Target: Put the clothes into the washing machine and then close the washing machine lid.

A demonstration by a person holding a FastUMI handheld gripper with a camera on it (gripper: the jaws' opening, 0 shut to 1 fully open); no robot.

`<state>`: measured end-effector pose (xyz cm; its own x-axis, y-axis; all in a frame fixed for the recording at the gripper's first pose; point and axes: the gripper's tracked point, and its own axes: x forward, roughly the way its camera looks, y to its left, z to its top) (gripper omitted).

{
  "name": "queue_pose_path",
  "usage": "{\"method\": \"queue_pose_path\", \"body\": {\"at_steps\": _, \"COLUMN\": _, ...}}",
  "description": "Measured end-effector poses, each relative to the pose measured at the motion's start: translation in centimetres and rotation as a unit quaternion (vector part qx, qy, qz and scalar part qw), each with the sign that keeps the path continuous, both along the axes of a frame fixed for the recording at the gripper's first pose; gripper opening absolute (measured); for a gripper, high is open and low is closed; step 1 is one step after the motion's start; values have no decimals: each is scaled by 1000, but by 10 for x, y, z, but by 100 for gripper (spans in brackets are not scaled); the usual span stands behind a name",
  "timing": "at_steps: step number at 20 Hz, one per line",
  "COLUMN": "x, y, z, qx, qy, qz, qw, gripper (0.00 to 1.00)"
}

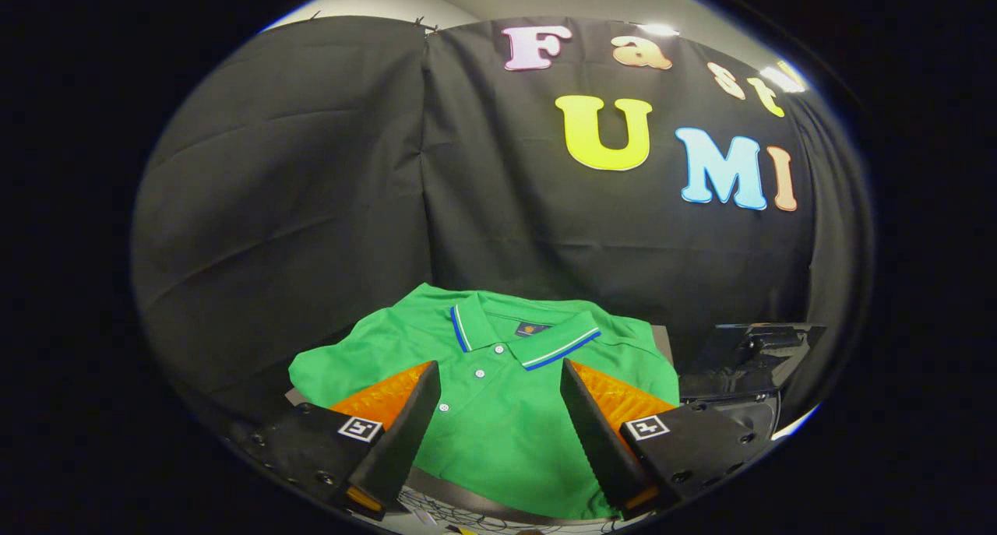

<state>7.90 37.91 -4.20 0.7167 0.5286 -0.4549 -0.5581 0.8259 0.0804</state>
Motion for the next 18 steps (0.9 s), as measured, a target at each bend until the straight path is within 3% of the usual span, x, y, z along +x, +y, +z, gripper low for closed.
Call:
{"method": "queue_pose_path", "body": {"at_steps": 5, "x": 7, "y": 32, "z": -24, "qx": -25, "qy": 41, "qz": 13, "qw": 999, "gripper": 97}}
{"method": "queue_pose_path", "body": {"at_steps": 10, "x": 25, "y": 38, "z": -53, "qx": -81, "qy": 56, "qz": -6, "qw": 995, "gripper": 98}}
{"method": "queue_pose_path", "body": {"at_steps": 13, "x": 27, "y": 44, "z": -76, "qx": -82, "qy": 96, "qz": -11, "qw": 992, "gripper": 98}}
{"method": "queue_pose_path", "body": {"at_steps": 18, "x": 30, "y": 43, "z": -73, "qx": -75, "qy": 103, "qz": -20, "qw": 992, "gripper": 97}}
